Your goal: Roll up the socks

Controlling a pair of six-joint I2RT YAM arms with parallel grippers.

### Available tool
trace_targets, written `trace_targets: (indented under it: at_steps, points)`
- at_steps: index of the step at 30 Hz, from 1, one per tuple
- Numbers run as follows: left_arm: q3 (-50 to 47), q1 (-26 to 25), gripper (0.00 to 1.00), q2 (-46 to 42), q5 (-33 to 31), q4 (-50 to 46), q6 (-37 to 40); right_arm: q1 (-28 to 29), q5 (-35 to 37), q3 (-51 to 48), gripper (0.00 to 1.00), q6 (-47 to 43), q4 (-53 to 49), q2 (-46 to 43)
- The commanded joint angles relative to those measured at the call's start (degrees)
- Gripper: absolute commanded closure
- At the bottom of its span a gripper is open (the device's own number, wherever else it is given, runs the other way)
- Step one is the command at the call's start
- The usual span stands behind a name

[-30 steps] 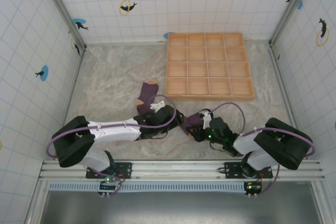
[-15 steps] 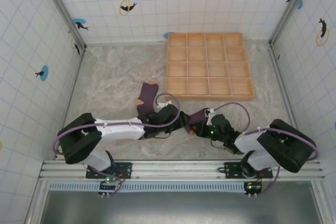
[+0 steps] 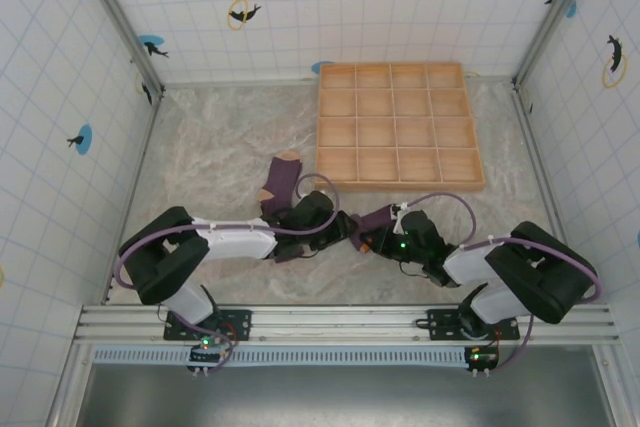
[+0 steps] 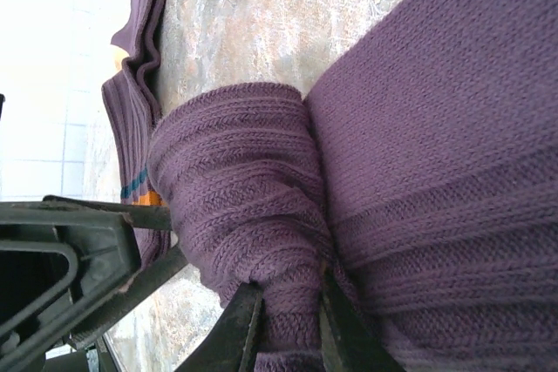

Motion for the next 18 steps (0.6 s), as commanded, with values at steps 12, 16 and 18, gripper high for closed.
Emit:
trace_targets:
  at_steps: [12,16,18]
  points:
    - [0.92,1.47,0.50,3.99,3.33,2.22,4.64,-1.46,0.39,-1.49,1.00,1.07,-15.60,6.14]
    - [1.09,1.50,0.49,5.53,3.34,2.95,4.51,-1.50,0.07,-1.30,1.00,0.99,-15.52,6.29]
    - [1.18,1.39,0.51,6.31,2.42,3.18,4.42,-1.66,0.05,-1.28,1.00,0.68,-15.31,6.44]
